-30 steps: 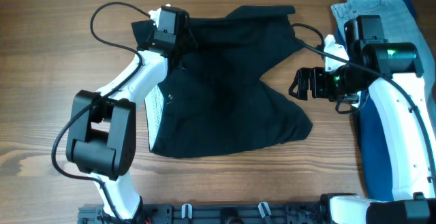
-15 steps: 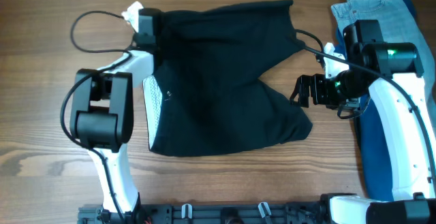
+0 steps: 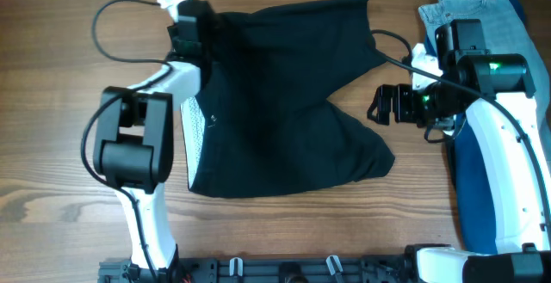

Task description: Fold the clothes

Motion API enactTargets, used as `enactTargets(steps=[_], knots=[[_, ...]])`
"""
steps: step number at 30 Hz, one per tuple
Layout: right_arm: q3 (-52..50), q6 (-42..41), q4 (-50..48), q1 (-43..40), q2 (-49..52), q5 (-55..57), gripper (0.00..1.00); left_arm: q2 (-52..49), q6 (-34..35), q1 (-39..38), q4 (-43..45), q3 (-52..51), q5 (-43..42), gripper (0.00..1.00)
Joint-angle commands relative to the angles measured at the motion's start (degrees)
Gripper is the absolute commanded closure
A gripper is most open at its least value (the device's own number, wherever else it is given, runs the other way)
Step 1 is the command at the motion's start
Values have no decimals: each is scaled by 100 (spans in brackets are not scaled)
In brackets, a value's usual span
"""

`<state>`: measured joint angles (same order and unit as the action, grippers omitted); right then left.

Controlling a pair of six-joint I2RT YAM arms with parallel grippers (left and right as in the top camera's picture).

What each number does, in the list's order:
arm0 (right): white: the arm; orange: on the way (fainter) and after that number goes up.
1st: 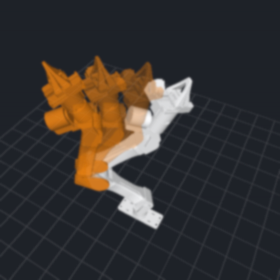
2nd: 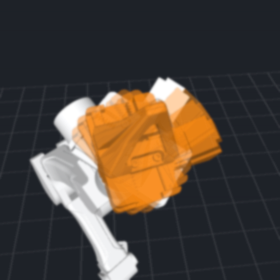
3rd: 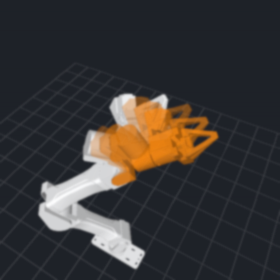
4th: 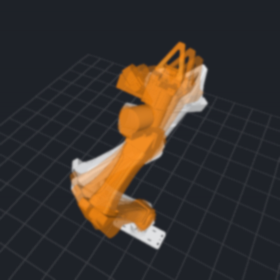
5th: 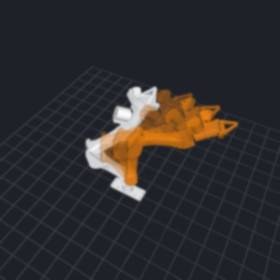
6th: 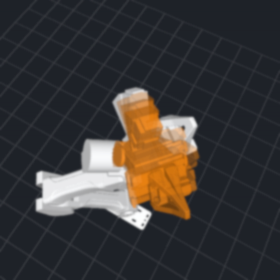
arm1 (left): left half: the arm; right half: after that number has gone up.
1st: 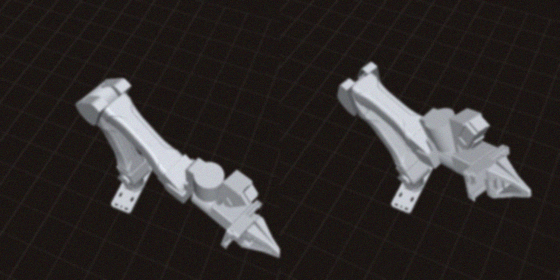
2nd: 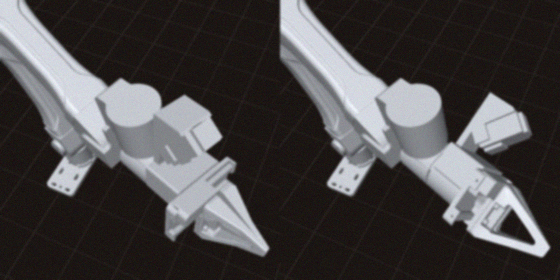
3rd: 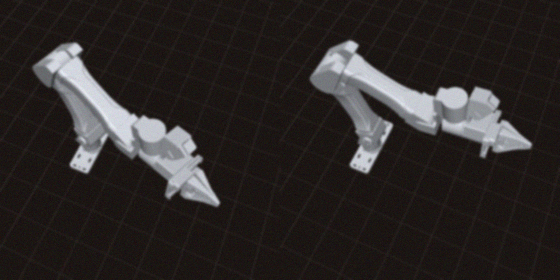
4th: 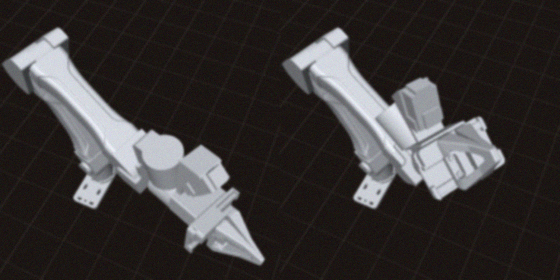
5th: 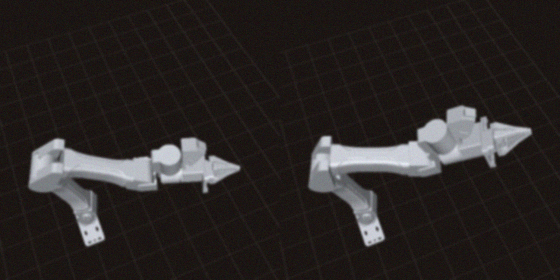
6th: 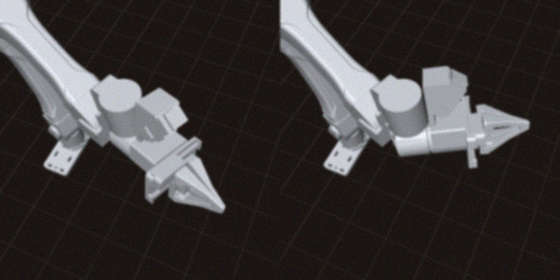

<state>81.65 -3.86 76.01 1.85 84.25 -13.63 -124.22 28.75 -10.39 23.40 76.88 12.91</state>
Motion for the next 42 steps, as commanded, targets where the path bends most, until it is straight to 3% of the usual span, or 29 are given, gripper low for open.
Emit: enactTargets(steps=[1, 4, 7, 10, 11, 12, 13, 17, 26, 34, 38, 42], knots=[[85, -66, -667, 24, -101, 887, 0, 129, -157, -177, 708, 87, -87, 32], [85, -63, -1145, 24, -101, 914, 0, 225, -160, -160, 1034, 166, -85, 51], [85, -81, -1185, 24, -96, 787, 0, 376, -133, -199, 450, 177, -177, 67], [83, -61, -1010, 24, -87, 772, 0, 479, -313, -363, -149, 177, -236, 66], [83, -63, -997, 24, -87, 780, 0, 509, -310, -378, -190, 177, -236, 70], [83, -61, -994, 24, -87, 787, 0, 557, -306, -393, -243, 177, -238, 89], [83, -59, -999, 24, -87, 787, 0, 640, -306, -404, -350, 177, -238, 96], [48, -15, -988, 24, -72, 785, 0, 1167, -306, -457, -1276, 177, -238, 96], [-120, -28, -933, 24, 111, 758, 0, 2337, -306, -590, -4695, 177, -260, 96], [-437, -214, -1019, 24, 170, 138, 0, 2389, -282, -590, -5523, 177, -579, 96], [-841, -260, -922, 24, 170, 42, 0, 2389, -284, -590, -5978, 177, -647, 76], [-1421, -411, -758, 24, 170, -50, 0, 2389, -284, -586, -7036, 177, -647, 76]])
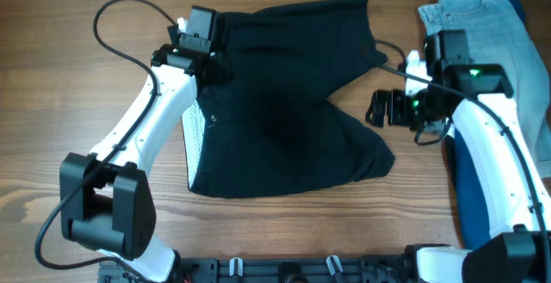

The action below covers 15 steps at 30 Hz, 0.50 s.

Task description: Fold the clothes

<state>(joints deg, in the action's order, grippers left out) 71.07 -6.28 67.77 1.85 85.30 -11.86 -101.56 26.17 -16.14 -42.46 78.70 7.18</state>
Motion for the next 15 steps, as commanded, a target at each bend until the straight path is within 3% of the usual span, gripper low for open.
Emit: enactTargets(steps=[1, 3, 4, 5, 6, 7, 8, 11, 15], knots=[[-514, -170, 61, 24, 66, -245, 0, 122, -24, -11, -669, -4, -76, 78], [-782, -160, 24, 24, 66, -291, 0, 122, -26, -9, -1137, -4, -72, 71], [-903, -138, -2, 24, 66, -289, 0, 122, -26, -9, -1331, -9, -74, 59], [-973, -138, -28, 24, 66, -295, 0, 122, -28, -9, -1504, -9, -72, 56], [-1040, -138, -66, 24, 66, -378, 0, 122, -24, -9, -1681, -9, -76, 61], [-1121, -146, -83, 24, 66, -494, 0, 122, -26, -9, -1919, -11, -160, 74], [-1182, -160, -94, 24, 66, -603, 0, 122, -26, -11, -2109, -39, -162, 74], [-1381, -142, -269, 24, 66, -649, 0, 122, -2, -11, -2358, -297, -166, 55], [-1438, -136, -417, 24, 66, -811, 0, 122, 149, -11, -2009, -931, -433, 48]])
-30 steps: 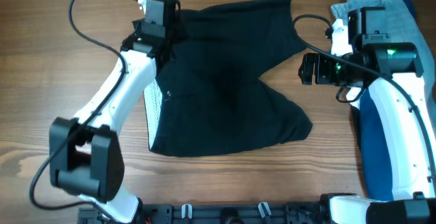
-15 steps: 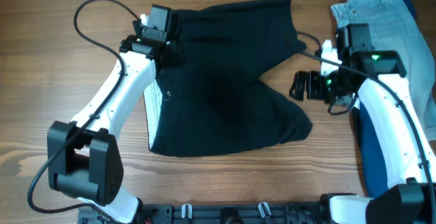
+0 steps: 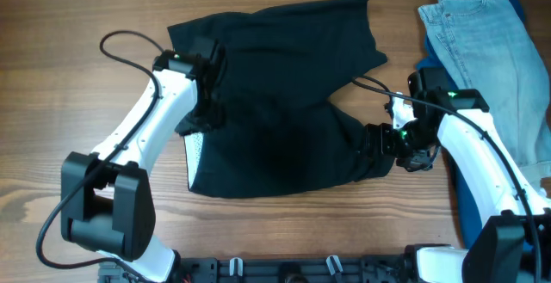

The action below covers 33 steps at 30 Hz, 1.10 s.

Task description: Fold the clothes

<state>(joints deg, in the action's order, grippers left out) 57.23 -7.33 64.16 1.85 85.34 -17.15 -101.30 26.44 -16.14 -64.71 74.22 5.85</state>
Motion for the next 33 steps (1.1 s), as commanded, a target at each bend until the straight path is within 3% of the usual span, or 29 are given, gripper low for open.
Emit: enactTargets(steps=[1, 13, 19, 25, 33], knots=[[-57, -26, -96, 24, 61, -442, 0, 96, 122, -11, 389, -693, -551, 48], [-1071, -385, -1172, 24, 61, -662, 0, 149, 603, -15, 796, -2315, -1001, 49], [-1504, -601, -1410, 24, 61, -737, 0, 719, 603, -17, 750, -2743, -1163, 48], [-1532, -835, -1753, 22, 61, -964, 0, 1043, 625, -48, 844, -2852, -1158, 33], [-1532, -933, -1947, 22, 61, -975, 0, 1045, 662, -48, 765, -2889, -1248, 23]])
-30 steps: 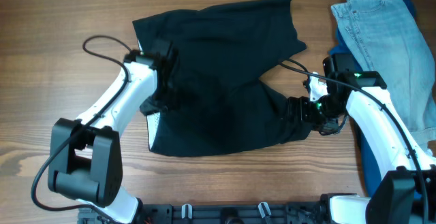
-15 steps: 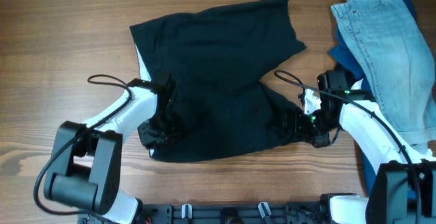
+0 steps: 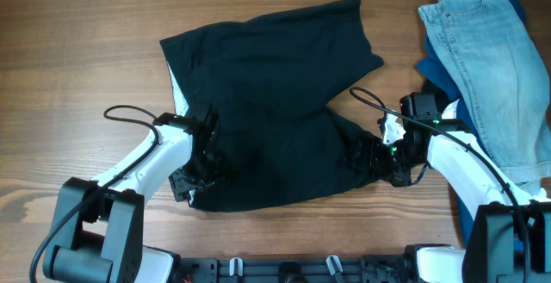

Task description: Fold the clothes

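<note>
Black shorts (image 3: 275,102) lie spread flat in the middle of the wooden table, waistband to the left and legs to the right. My left gripper (image 3: 200,173) is down on the shorts' lower left corner, its fingers sunk into the cloth and seemingly shut on the edge. At the lower right corner, on the near leg's hem, my right gripper (image 3: 366,156) likewise grips the fabric. Both sets of fingers are dark against the black cloth. A sliver of white lining (image 3: 173,85) shows at the left edge.
Light blue jeans (image 3: 482,59) lie at the back right on top of a dark blue garment (image 3: 436,70), right beside my right arm. Each arm's cable loops over the table next to the shorts.
Both grippers have moved toward the near edge of the shorts, the left from the waistband's middle to its lower corner. The shorts have shifted slightly left and nearer. The white patch at lower left is now covered.
My left gripper was at the shorts' far left corner and my right hung open beside the jeans. The left then sat a little lower and the right stayed put. Both then came down along the sides, and now each sits on a near corner.
</note>
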Motion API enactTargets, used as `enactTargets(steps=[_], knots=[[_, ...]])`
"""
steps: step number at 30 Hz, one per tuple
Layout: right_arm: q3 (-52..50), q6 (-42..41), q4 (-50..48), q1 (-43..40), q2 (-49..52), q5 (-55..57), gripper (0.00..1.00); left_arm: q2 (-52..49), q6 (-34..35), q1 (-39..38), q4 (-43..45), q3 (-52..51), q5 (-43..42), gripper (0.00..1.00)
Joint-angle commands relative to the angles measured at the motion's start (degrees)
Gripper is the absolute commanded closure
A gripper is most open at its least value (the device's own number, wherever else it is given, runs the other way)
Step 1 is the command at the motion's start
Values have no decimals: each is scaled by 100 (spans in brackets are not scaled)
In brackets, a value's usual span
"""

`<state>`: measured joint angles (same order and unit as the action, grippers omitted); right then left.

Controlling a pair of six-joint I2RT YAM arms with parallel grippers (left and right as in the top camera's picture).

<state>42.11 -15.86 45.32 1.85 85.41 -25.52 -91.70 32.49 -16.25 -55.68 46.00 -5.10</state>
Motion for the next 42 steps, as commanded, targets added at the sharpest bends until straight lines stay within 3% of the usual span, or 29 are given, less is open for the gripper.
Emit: enactTargets(steps=[1, 4, 5, 9, 12, 13, 14, 15, 16, 17, 18, 28, 34, 42], knots=[[-20, -81, -76, 22, 55, -136, 0, 85, -39, -46, -234, -122, -153, 22], [-20, -85, -96, 22, 55, -136, 0, 85, -136, -52, -343, -444, -420, 9], [-20, -85, -105, 22, 55, -138, 0, 85, -87, -52, -337, -518, -450, 9], [-20, -212, -116, 22, 55, -140, 0, 85, 103, -52, -46, -634, -590, 16], [-17, -225, -245, 22, 55, -144, 4, 83, 385, -50, 140, -636, -647, 33], [-17, -221, -310, 22, 55, -157, 18, 83, 452, -50, 236, -636, -647, 41], [-17, -225, -363, 22, 55, -170, 43, 83, 568, -52, 352, -636, -645, 60], [-17, -208, -420, 22, 55, -245, 57, 83, 636, -52, 435, -636, -647, 69], [-17, -208, -437, 22, 55, -269, 85, 83, 704, -52, 461, -636, -643, 85], [-17, -205, -439, 22, 55, -269, 96, 83, 702, -52, 494, -636, -643, 92], [-17, -164, -439, 22, 55, -267, 96, 83, 702, -52, 498, -636, -640, 96], [-11, -85, -713, 22, 50, -87, 95, 249, 1003, -52, 872, -452, -533, 96], [39, -129, -647, 24, -52, 374, 95, 1217, 1045, -52, 874, 153, -372, 96], [525, -223, -518, 24, -1021, 925, 95, 2046, 1174, -52, 879, 258, 74, 96]])
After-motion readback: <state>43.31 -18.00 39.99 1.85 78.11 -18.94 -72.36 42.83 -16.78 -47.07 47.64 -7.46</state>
